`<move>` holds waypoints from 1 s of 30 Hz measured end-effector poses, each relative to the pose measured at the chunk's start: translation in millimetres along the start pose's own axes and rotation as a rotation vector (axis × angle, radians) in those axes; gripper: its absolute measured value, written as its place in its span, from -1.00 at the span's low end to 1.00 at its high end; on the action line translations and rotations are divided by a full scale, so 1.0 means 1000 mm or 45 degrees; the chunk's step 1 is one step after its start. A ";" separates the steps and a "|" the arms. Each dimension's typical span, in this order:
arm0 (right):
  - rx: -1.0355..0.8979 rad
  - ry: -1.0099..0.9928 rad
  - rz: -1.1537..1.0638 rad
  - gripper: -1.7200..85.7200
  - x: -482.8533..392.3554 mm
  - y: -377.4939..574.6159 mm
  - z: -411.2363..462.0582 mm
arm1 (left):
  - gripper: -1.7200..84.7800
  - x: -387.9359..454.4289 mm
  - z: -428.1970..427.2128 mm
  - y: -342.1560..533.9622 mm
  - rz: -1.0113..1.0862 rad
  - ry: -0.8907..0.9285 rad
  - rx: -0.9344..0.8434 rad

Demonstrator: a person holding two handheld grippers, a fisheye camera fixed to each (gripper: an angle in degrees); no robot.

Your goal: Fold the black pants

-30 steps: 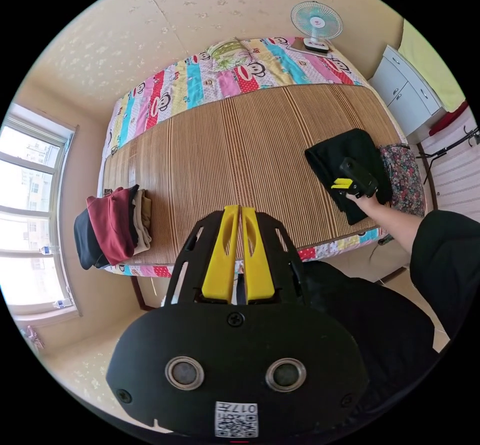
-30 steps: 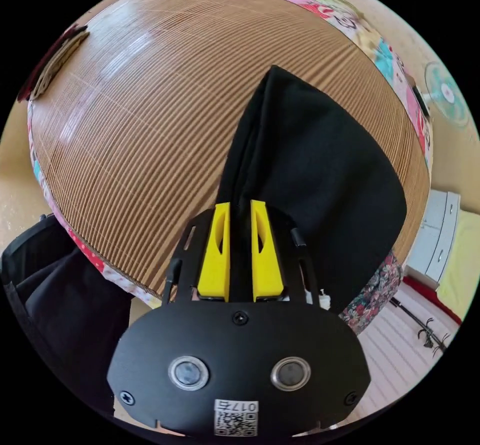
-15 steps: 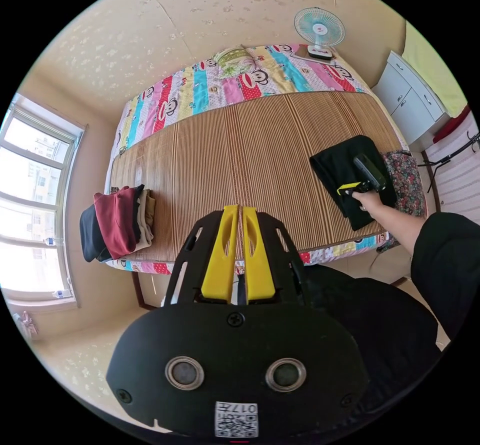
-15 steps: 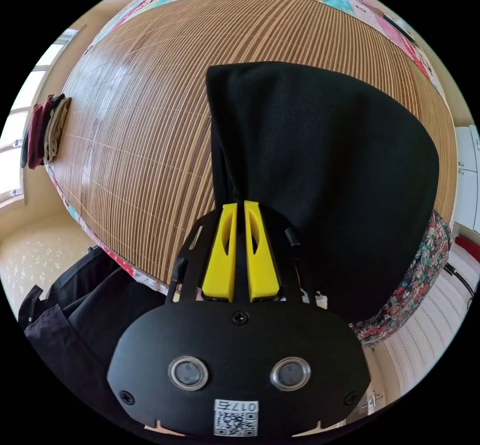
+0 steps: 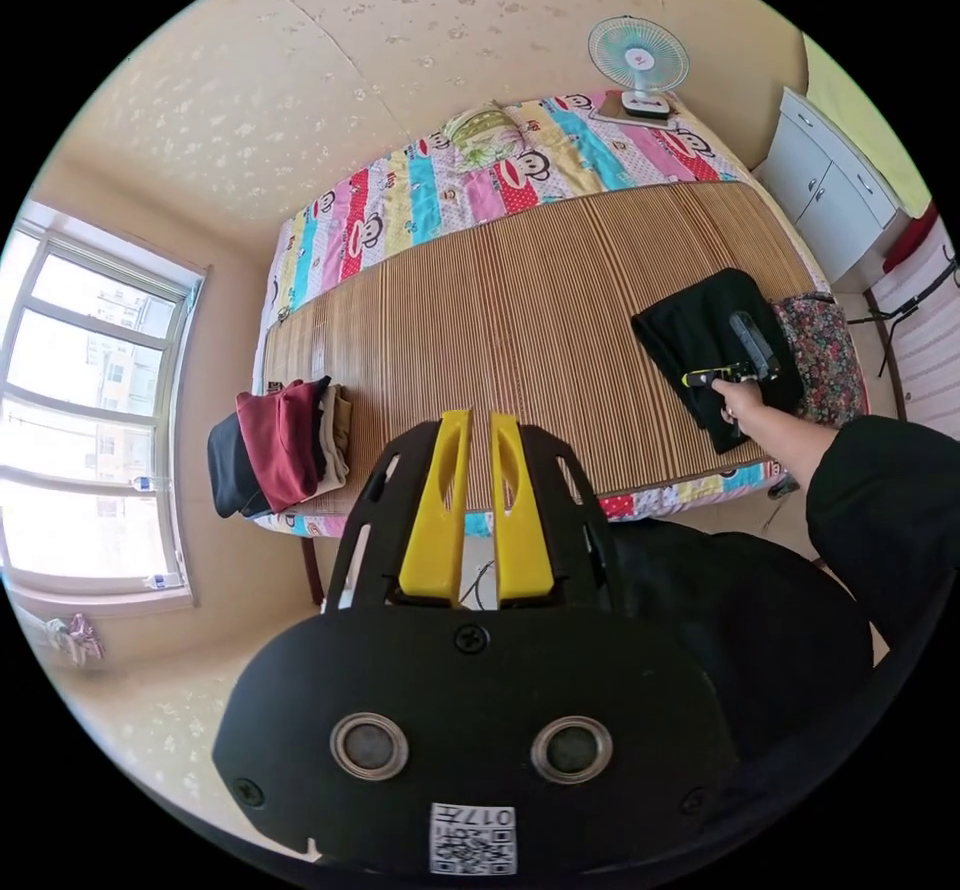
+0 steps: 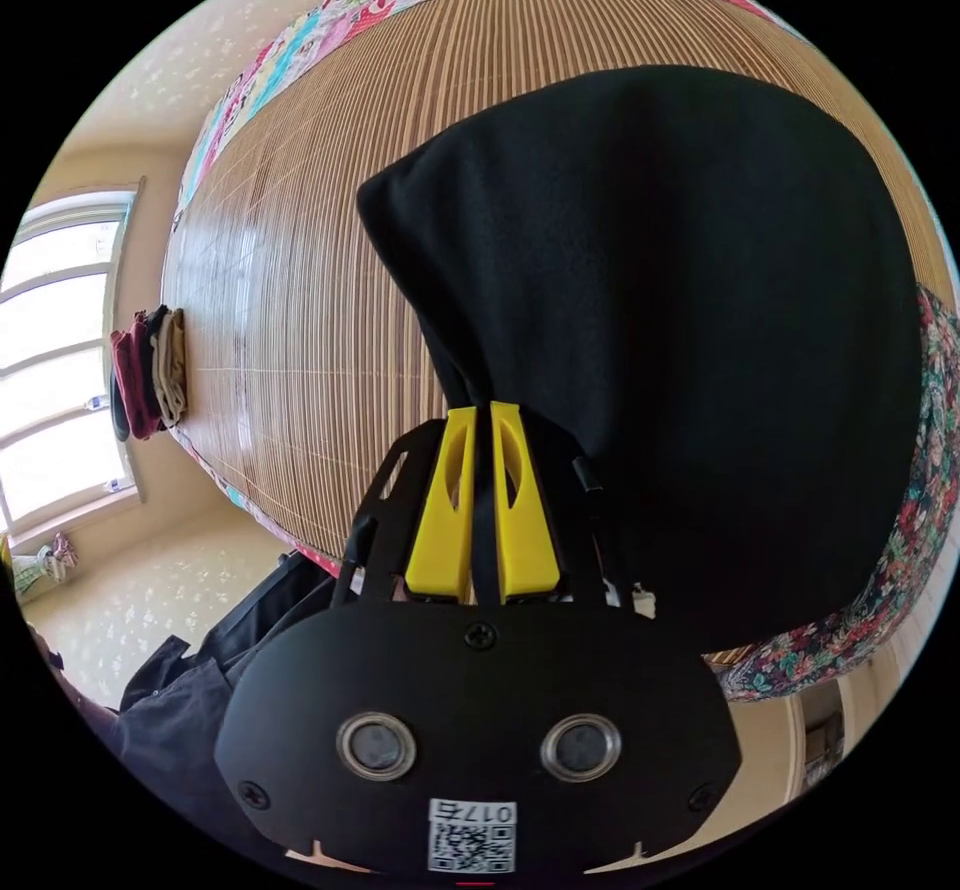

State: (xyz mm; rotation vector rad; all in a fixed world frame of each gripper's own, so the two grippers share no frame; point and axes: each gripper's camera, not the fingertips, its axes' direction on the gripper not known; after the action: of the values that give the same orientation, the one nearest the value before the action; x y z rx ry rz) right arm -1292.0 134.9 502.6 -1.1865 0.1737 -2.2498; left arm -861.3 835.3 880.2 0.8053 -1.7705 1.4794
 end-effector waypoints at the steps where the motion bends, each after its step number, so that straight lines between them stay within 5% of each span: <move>1: 0.002 -0.016 0.012 -0.88 0.006 0.002 -0.004 | -0.85 0.001 -0.003 0.001 -0.001 -0.001 0.012; 30: 0.026 -0.179 0.116 -0.89 0.136 0.040 -0.069 | -0.79 -0.002 -0.033 0.008 0.050 0.009 0.102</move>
State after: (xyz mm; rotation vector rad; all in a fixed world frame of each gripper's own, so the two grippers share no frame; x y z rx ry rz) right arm -1387.6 17.3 543.8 -1.2948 0.1454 -2.0768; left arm -863.5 869.0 878.0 0.8085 -1.7401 1.5859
